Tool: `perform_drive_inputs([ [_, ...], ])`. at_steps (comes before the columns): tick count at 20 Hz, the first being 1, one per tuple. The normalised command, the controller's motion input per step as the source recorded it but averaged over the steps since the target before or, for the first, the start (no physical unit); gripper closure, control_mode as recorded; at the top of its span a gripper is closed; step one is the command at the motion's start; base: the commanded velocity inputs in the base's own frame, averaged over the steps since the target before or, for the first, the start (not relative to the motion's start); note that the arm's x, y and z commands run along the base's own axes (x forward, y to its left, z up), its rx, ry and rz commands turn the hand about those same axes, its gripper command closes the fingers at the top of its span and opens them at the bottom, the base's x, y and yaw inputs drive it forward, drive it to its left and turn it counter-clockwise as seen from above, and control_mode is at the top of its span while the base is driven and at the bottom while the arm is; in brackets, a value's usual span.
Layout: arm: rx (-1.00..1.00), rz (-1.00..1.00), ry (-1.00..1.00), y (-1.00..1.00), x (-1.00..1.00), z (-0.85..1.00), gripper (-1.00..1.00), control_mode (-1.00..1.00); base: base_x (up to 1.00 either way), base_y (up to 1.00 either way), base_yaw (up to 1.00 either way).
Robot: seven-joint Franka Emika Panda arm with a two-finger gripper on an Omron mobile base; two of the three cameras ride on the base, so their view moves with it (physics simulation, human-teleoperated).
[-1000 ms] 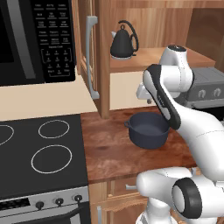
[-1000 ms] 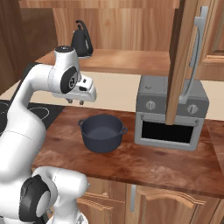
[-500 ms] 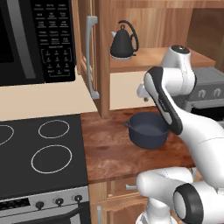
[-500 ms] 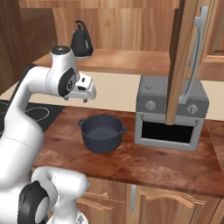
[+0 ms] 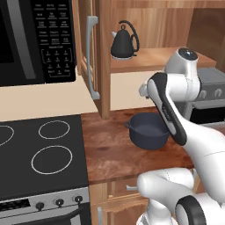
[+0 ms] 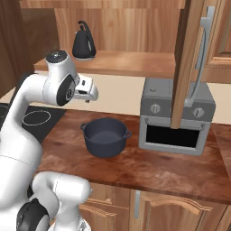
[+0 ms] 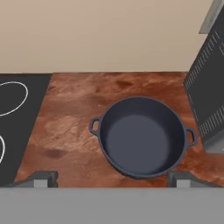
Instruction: Pick the kettle from the cabinet and place it on a stove burner. Then pick the pot from the counter and place it on another stove burner. Finally, turn both burners on.
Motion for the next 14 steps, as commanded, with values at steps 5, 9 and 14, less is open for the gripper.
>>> perform_drive_inputs([
  [5,0.00,0.00,-0.13,-0.04,-0.04,0.21,-1.00,-1.00,0.00,0.00,0.00],
  [9,-0.01,0.00,-0.14,-0.04,-0.03,0.27,-1.00,-1.00,0.00,0.00,0.00],
  [14,-0.02,0.00,-0.16,-0.04,0.00,0.27,-1.00,-1.00,0.00,0.00,0.00],
])
